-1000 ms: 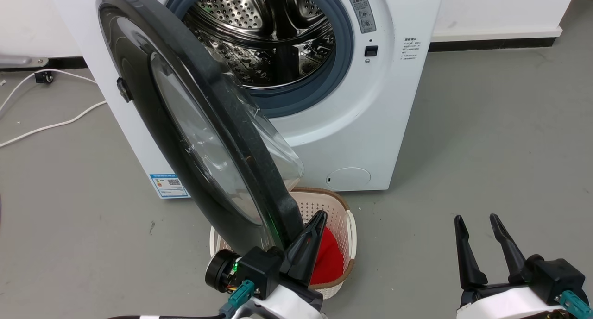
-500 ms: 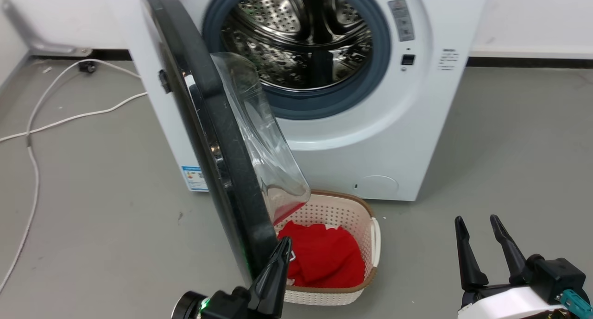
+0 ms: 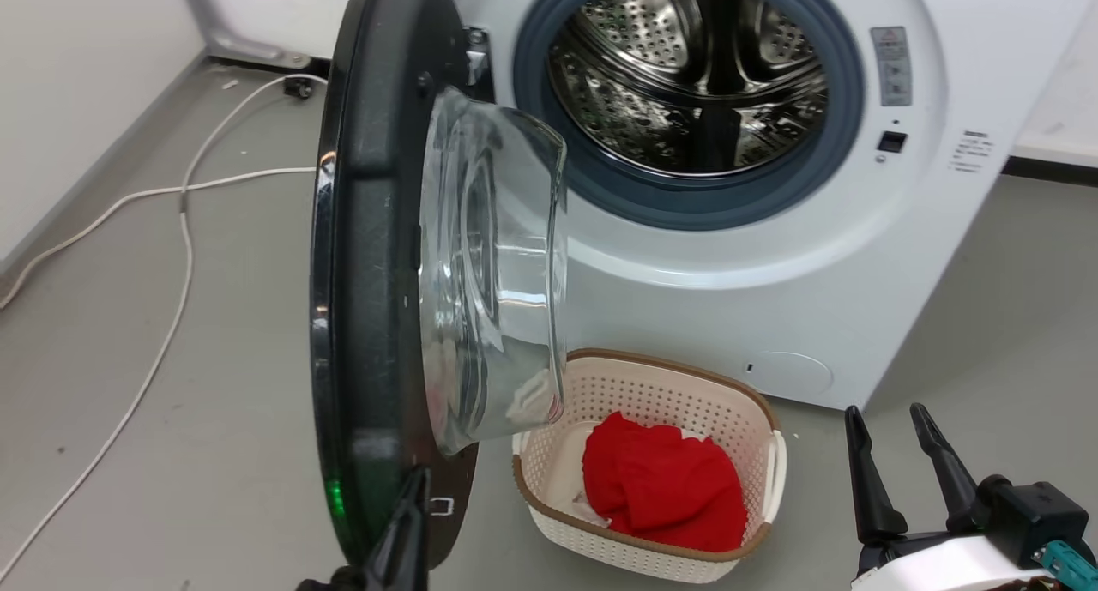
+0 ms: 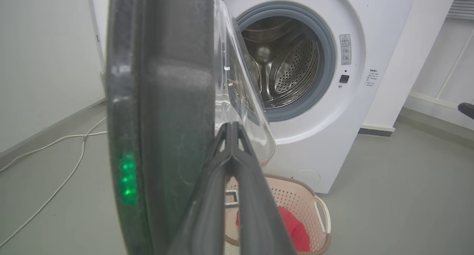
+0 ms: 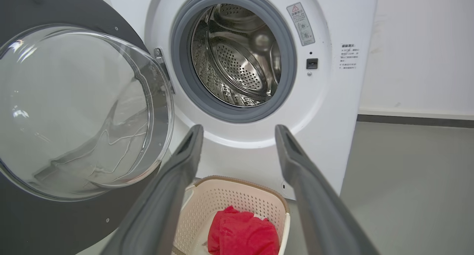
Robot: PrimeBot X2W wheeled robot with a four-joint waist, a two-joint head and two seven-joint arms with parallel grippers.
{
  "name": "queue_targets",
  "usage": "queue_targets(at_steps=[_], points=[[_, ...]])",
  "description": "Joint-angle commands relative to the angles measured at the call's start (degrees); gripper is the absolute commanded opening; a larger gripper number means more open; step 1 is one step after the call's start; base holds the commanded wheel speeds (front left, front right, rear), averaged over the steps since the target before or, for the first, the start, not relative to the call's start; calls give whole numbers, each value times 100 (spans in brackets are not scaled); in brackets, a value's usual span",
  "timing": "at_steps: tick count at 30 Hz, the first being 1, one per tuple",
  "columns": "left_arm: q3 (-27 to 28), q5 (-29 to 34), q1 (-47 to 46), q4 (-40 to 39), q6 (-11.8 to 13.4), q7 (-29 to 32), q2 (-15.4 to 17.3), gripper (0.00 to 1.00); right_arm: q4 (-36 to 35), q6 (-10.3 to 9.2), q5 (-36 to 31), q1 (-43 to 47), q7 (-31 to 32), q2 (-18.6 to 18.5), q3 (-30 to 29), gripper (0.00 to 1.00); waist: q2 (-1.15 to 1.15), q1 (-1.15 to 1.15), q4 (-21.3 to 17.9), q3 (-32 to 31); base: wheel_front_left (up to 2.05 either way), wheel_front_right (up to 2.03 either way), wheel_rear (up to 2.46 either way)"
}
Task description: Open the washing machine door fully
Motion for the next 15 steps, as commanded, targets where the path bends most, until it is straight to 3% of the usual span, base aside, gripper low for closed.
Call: queue_targets(at_steps=[1,15], points=[[183,14,112,-59,103,13,51,0,-20,-3,-7,86,19,13,2,100,0,0,154,-14,0,0,0],[1359,-78,-192,148,411,13,401,0,-114,-2,1,59,167,12,134,100,0,0,262,111,0,0,0]])
